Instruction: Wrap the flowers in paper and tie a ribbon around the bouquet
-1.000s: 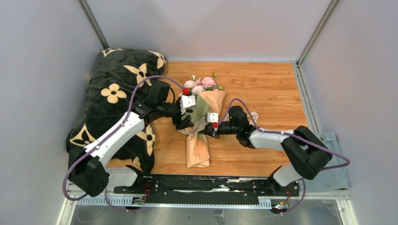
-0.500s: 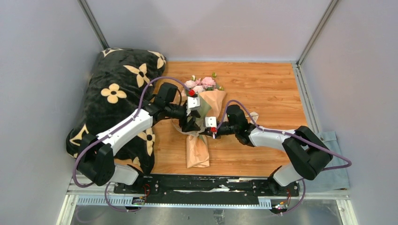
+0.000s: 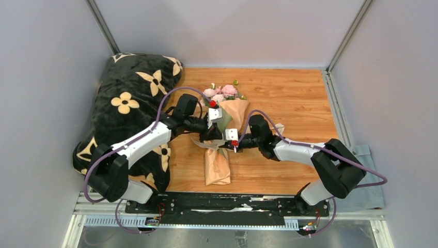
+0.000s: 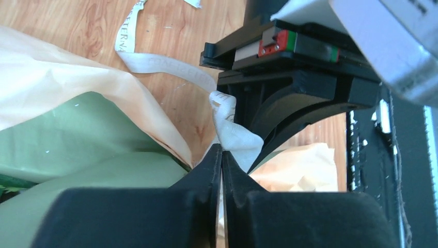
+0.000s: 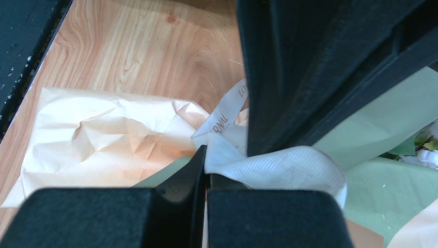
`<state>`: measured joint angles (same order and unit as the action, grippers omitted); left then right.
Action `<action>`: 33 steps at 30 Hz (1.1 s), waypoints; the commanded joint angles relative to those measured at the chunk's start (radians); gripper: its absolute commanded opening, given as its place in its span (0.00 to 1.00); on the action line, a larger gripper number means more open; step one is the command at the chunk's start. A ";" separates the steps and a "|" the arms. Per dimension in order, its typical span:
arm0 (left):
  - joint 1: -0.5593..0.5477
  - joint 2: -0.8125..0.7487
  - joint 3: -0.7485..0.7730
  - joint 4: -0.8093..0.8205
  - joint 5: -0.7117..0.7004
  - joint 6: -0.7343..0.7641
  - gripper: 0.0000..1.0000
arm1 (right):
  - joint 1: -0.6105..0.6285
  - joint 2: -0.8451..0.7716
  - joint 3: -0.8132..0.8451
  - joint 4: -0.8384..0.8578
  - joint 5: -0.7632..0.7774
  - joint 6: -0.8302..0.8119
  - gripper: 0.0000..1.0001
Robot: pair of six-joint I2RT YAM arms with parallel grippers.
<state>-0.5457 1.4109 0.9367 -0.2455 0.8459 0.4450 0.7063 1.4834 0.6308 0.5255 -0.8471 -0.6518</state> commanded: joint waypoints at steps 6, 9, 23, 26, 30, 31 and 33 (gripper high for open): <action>-0.003 -0.022 -0.017 0.019 0.023 0.001 0.00 | -0.010 -0.028 0.023 -0.053 0.006 -0.041 0.00; -0.003 -0.028 -0.020 0.019 0.024 0.007 0.00 | -0.009 -0.033 0.025 -0.072 0.014 -0.054 0.00; 0.035 0.028 0.131 -0.189 0.066 0.173 0.77 | -0.014 -0.007 0.058 -0.087 0.027 -0.123 0.00; 0.024 0.039 0.075 0.011 0.085 -0.020 0.80 | -0.014 -0.018 0.054 -0.094 0.029 -0.131 0.00; -0.002 0.044 0.052 0.009 0.090 -0.009 0.80 | -0.015 -0.025 0.053 -0.096 0.035 -0.142 0.00; -0.003 0.049 0.050 0.017 0.089 -0.023 0.78 | -0.015 -0.023 0.055 -0.096 0.032 -0.143 0.00; -0.003 0.058 0.051 0.040 0.080 -0.053 0.60 | -0.016 -0.020 0.059 -0.096 0.027 -0.143 0.00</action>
<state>-0.5400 1.4528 0.9962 -0.2974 0.9028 0.4797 0.7052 1.4689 0.6685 0.4404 -0.8108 -0.7696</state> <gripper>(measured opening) 0.733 0.006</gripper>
